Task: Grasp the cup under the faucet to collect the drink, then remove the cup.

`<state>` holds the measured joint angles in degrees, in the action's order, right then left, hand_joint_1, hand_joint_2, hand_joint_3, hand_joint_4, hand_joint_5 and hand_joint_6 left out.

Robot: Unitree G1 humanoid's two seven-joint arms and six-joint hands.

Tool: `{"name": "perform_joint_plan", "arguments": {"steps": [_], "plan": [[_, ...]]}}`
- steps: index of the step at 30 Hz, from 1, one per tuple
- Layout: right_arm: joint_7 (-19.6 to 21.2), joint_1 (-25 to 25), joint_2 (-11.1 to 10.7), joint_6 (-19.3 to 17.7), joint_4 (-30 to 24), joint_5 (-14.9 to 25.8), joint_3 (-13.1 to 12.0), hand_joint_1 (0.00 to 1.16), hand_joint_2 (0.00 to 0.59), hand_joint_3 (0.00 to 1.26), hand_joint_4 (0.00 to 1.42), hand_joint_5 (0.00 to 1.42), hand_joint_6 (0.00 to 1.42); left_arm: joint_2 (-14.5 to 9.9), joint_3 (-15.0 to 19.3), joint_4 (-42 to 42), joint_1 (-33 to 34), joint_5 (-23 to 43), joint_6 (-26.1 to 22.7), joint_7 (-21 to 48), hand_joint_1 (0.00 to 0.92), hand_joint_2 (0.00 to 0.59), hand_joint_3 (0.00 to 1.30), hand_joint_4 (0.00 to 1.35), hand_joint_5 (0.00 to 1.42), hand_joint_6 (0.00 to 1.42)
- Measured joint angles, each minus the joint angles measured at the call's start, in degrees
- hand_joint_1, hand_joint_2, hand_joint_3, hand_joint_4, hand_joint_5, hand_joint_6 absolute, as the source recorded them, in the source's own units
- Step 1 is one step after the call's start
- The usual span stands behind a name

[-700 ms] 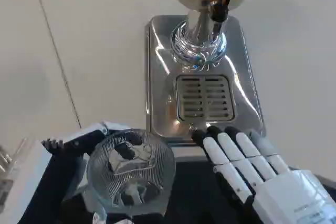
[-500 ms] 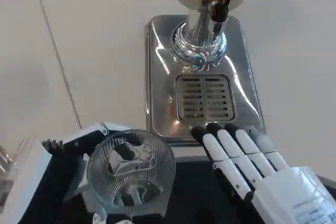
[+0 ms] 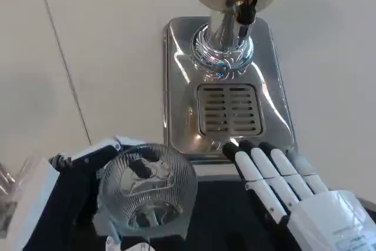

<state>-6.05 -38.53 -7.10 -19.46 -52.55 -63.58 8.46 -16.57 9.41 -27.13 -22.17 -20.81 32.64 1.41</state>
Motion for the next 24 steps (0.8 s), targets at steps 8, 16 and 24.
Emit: {"name": "perform_joint_plan", "arguments": {"steps": [8,16,24], "plan": [[0.8,-0.7,0.3,0.2,0.1,0.0,0.0,0.2,0.586,0.0,0.0,0.0,0.0,4.4,-2.1,3.0,5.1,-4.7,-4.2,-1.5,0.491,0.045,1.25,1.31,1.42,1.42],[0.7,-0.2,0.3,1.1,0.1,0.3,0.1,0.2,0.586,0.0,0.0,0.0,0.0,4.2,-1.9,9.8,13.8,-7.4,-7.2,-4.1,0.491,0.045,1.25,1.31,1.42,1.42],[0.6,-0.3,-0.3,1.4,0.0,1.5,-1.3,0.2,0.586,0.0,0.0,0.0,0.0,4.3,-5.4,16.1,20.2,-11.3,-7.7,-7.3,0.491,0.045,1.25,1.31,1.42,1.42]]}}
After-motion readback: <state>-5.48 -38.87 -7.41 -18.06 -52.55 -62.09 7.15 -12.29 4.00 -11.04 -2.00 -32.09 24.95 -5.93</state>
